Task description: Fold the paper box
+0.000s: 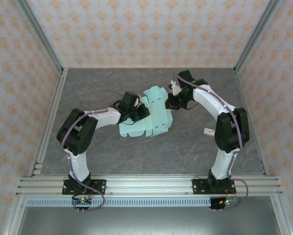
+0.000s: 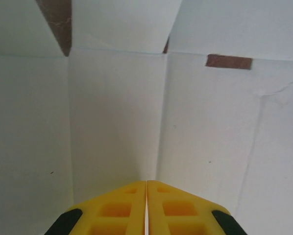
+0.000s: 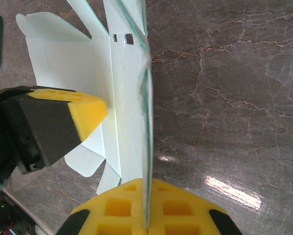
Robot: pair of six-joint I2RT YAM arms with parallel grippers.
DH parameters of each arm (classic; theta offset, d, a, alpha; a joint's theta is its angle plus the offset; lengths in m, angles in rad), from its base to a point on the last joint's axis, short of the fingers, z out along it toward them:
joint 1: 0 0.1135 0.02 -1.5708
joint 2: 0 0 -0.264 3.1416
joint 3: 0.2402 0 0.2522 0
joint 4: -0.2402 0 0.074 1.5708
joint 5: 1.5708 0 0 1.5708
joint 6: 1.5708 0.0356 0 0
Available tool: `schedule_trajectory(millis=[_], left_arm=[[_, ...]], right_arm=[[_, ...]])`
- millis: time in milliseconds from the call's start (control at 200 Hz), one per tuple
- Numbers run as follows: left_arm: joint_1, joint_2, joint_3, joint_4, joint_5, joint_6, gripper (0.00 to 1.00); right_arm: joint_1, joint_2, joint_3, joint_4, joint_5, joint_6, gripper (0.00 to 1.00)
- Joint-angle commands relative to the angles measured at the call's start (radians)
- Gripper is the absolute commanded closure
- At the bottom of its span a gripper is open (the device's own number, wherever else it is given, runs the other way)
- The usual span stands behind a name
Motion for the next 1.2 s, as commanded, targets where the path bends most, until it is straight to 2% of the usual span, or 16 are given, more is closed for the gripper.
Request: schedule_trajectory(millis=[0, 826, 1196], left_arm=[[-0.005, 0.02, 0.016, 0.017, -0.007, -0.003, 0.91], [-0.041, 0.132, 0.027, 0.011, -0.02, -0.001, 0.94], [-0.053, 0.126, -0.018, 0.039, -0.051, -0.018, 0.96]], right_arm=[[-0.001, 0.018, 0.006, 0.017, 0.027, 0.018, 1.0], [0.029, 0.079, 0.042, 0.003, 0.112, 0.049, 1.0], [0.114, 0.11, 0.123, -0.028, 0.215, 0.13, 1.0]])
